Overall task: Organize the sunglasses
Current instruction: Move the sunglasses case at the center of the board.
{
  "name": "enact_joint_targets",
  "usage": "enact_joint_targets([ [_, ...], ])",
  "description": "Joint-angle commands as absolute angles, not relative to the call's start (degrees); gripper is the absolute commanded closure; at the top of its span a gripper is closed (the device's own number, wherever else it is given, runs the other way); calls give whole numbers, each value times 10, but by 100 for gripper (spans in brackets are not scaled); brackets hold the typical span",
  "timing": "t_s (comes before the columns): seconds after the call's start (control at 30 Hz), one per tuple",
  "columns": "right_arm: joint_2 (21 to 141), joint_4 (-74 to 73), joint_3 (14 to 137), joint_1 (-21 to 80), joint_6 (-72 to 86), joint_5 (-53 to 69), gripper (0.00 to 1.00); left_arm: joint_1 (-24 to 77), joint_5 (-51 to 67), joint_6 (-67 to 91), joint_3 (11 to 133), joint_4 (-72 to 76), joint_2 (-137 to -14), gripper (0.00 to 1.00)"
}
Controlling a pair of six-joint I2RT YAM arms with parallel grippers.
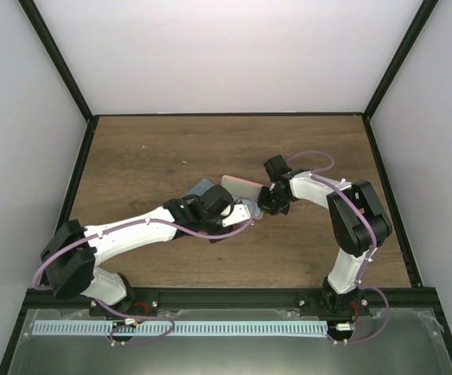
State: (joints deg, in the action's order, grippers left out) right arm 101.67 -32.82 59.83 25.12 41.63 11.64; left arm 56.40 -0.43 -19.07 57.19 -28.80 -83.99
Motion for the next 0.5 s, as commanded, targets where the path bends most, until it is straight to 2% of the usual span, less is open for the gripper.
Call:
enact_joint_targets([
  [0.0,1006,-355,591,254,396,71,98,556,-11,-188,577,-274,-825,96],
  [0.47,929,-369,542,254,307,60,98,550,18,-190,605,-265,-832,96],
])
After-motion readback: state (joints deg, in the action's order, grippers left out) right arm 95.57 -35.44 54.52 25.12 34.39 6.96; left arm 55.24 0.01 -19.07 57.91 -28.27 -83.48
